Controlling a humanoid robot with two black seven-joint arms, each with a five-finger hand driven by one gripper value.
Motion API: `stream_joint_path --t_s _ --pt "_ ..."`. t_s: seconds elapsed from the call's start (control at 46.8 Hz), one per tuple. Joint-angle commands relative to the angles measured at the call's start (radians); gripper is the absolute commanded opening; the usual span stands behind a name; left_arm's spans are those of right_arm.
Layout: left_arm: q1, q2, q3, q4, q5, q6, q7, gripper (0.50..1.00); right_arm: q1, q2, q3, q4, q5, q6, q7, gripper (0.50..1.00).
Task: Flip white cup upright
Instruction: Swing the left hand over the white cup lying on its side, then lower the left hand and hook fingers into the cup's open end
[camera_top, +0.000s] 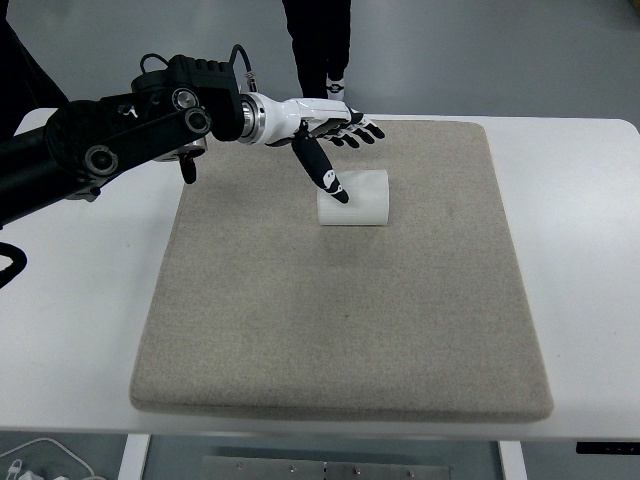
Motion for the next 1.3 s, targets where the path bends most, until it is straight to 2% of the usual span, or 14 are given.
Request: stream_joint_path --t_s 0.0,0.535,1.048,1.283 --pt "-0.009 -0.006 0.003 0.004 0.000 0.001 0.000 0.990 0.001 0.000 0.000 0.000 0.000 0.000 0.000 0.930" --pt "-0.003 -0.067 0.043 0.059 0.078 0.013 -0.002 0.988 0.001 0.000 0.000 0.000 0.000 -0.001 0.000 0.930" --pt "0.003 -0.176 0.049 0.186 0.124 0.015 -0.017 0.986 0.001 0.000 0.000 0.000 0.000 0.000 0.000 0.930" --pt "0.003 -0.204 0.079 0.212 0.129 0.016 -0.020 0.986 0.000 0.000 0.000 0.000 0.000 0.000 0.000 0.930"
